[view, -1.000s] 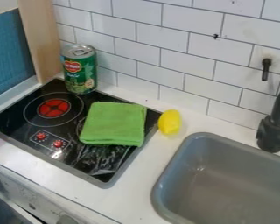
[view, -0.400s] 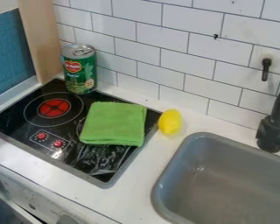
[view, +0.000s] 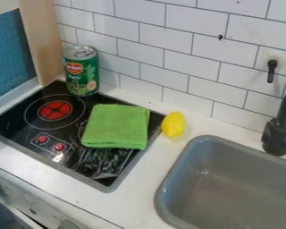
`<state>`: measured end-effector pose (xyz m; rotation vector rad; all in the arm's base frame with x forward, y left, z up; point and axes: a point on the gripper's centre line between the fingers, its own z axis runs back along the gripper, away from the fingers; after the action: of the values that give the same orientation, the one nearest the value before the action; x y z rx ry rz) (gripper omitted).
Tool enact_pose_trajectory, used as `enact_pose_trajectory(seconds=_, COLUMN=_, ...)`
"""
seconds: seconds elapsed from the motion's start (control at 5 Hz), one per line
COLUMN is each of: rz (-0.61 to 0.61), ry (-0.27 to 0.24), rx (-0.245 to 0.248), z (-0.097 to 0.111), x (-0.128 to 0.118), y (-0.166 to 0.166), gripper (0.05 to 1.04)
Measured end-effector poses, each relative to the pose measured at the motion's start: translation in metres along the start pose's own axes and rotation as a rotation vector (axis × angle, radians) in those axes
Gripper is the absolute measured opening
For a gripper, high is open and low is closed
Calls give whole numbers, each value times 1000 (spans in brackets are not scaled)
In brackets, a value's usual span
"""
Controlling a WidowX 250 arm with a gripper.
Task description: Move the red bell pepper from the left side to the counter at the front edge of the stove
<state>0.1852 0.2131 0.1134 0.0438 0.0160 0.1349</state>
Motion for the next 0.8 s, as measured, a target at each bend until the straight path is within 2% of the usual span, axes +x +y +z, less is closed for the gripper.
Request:
enact_pose_trajectory(seconds=0.2, rz=-104, ry=-118, rx=-46, z=35, x=14, y=-36, gripper=109)
enact_pose_trajectory(seconds=0.4, rz=-263, ry=-172, rx=-184, z=37, x=23, y=-77, gripper=109)
enact_pose_trajectory(seconds=0.6, rz=-412, ry=-175, rx=-306, z=37, x=25, y=-115, gripper=109)
enact_pose_trajectory(seconds=0.8, rz=-498, ry=-126, rx=-348, z=38, x=22, y=-140, gripper=109)
